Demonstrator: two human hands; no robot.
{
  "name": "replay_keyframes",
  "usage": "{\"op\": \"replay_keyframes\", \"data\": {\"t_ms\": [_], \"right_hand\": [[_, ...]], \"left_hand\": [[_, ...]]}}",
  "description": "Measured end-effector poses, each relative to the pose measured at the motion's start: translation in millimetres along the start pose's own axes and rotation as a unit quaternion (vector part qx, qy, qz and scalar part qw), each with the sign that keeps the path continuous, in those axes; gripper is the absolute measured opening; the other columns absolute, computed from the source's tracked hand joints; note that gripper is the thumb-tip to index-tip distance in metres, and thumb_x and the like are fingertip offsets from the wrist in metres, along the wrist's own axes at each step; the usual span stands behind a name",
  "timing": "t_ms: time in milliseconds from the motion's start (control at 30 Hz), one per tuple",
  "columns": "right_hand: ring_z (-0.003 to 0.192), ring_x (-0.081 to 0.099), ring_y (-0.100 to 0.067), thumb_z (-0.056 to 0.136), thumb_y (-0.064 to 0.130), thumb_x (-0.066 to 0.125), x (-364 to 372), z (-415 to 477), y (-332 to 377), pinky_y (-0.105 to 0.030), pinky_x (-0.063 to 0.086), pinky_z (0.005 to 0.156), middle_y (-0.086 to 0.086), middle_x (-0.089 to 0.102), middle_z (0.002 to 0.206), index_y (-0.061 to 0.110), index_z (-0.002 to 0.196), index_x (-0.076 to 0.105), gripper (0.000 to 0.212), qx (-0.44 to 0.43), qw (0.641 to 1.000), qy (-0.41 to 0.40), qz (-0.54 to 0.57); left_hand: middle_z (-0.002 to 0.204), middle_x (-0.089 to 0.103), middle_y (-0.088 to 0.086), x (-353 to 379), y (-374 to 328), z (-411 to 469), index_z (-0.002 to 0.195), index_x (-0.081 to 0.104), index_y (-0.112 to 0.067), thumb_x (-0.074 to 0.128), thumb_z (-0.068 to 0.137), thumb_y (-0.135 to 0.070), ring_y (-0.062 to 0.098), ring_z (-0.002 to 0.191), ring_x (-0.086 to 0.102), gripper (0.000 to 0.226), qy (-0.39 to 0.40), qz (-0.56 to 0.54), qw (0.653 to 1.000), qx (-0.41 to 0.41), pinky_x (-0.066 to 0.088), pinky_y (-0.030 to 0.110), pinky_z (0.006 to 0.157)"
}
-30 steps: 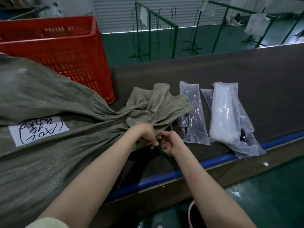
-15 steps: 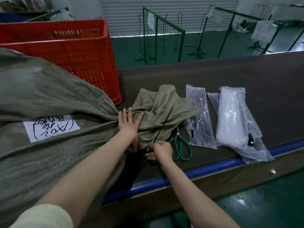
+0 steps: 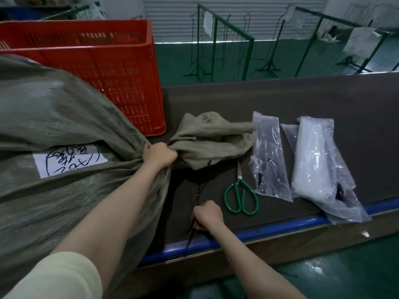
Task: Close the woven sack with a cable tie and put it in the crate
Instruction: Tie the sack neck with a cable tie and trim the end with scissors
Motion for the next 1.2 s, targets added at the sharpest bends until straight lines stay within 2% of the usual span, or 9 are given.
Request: {"op": "replay_keyframes", "data": {"t_ms": [133,233,333,500,700,933,1033,1100,1200], "right_hand": [[0.068,0.063,-0.023,0.081,0.017,0.047,9.3,0.5,8.9,-0.027,0.051,0.056,-0.012,0.068,0.086,0.006,0.093,0.062,0.022,-0.009,0.997,0.046,-0.066],[0.047,0.054,-0.015,0.081,0.014,0.045,9.3,-0.1,19.3,-0.021,0.042,0.041,-0.006,0.062,0.063,0.005,0.082,0.068,0.024,-0.004,0.997,0.056,-0.061],[0.042,0.049,-0.016,0.079,0.012,0.047,11.4,10.1,37.4,-0.022,0.04,0.04,-0.006,0.057,0.055,0.008,0.062,0.061,0.022,-0.009,0.999,0.023,-0.04],[0.086,0.064,-0.026,0.083,0.02,0.055,36.3,45.4,71.0,-0.031,0.048,0.072,-0.016,0.066,0.091,0.008,0.084,0.069,0.018,-0.081,0.997,0.003,-0.019],[0.047,0.044,-0.019,0.09,0.007,0.039,49.8,56.2,101.1,-0.029,0.038,0.047,-0.007,0.047,0.058,0.016,0.064,0.043,0.028,-0.103,0.988,0.011,0.117],[0.042,0.03,-0.012,0.091,0.006,0.039,42.3,50.0,97.1,-0.011,0.021,0.035,-0.003,0.036,0.055,0.016,0.059,0.038,0.034,-0.125,0.984,0.086,0.091],[0.042,0.032,-0.015,0.094,0.009,0.037,43.3,43.7,92.0,-0.016,0.024,0.038,-0.006,0.039,0.055,0.01,0.059,0.042,0.036,-0.103,0.985,0.105,0.093],[0.046,0.039,-0.014,0.095,0.007,0.034,42.4,34.6,89.4,-0.016,0.032,0.036,-0.006,0.046,0.061,0.008,0.078,0.052,0.025,-0.095,0.987,0.111,0.067],[0.047,0.047,-0.014,0.094,0.001,0.034,37.1,15.9,87.4,-0.017,0.04,0.034,-0.005,0.055,0.063,0.008,0.131,0.045,0.039,-0.096,0.988,0.117,0.023]], "left_hand": [[0.137,0.049,0.024,-8.7,15.5,10.1,0.131,0.046,0.003,0.033,0.088,-0.024,0.038,0.126,0.046,0.052,0.04,-0.29,0.947,-0.132,0.036,0.036,0.107],[0.13,0.053,0.03,-5.5,31.6,30.3,0.11,0.06,0.008,0.046,0.07,-0.016,0.038,0.115,0.053,0.048,0.007,-0.4,0.905,-0.144,0.042,0.041,0.1],[0.12,0.056,0.031,-9.2,37.3,34.7,0.063,0.053,-0.005,0.048,0.072,0.002,0.029,0.094,0.05,0.013,-0.004,-0.45,0.883,-0.135,0.043,0.04,0.091],[0.078,0.051,0.018,-25.9,35.4,12.5,0.056,0.045,-0.006,0.05,0.069,-0.001,0.029,0.086,0.046,0.014,0.019,-0.458,0.88,-0.126,0.039,0.037,0.08],[0.069,0.05,0.01,-40.7,29.5,-28.7,0.094,0.051,-0.003,0.044,0.083,-0.004,0.024,0.059,0.046,0.013,0.132,-0.418,0.89,-0.13,0.038,0.025,0.057],[0.068,0.054,0.012,-39.1,31.7,-27.8,0.071,0.058,-0.006,0.047,0.08,-0.009,0.024,0.06,0.051,0.015,0.202,-0.403,0.881,-0.142,0.04,0.025,0.056],[0.083,0.059,0.016,-34.5,32.5,-21.9,0.099,0.06,0.0,0.051,0.08,-0.009,0.027,0.067,0.056,0.023,0.174,-0.391,0.89,-0.155,0.043,0.025,0.057],[0.116,0.058,0.021,-30.4,35.9,-15.0,0.129,0.042,0.003,0.06,0.08,-0.014,0.032,0.098,0.061,0.055,0.139,-0.369,0.903,-0.169,0.049,0.029,0.076],[0.139,0.046,0.018,-28.3,43.4,-9.2,0.137,0.031,0.005,0.075,0.074,-0.026,0.029,0.126,0.048,0.083,0.074,-0.32,0.931,-0.163,0.04,0.03,0.1]]}}
Point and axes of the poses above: each hand's wrist, its own z-axis towards the middle knuckle, its own x-axis out of the palm, y = z × x, the point moved 3 cm from there along z, towards the middle knuckle
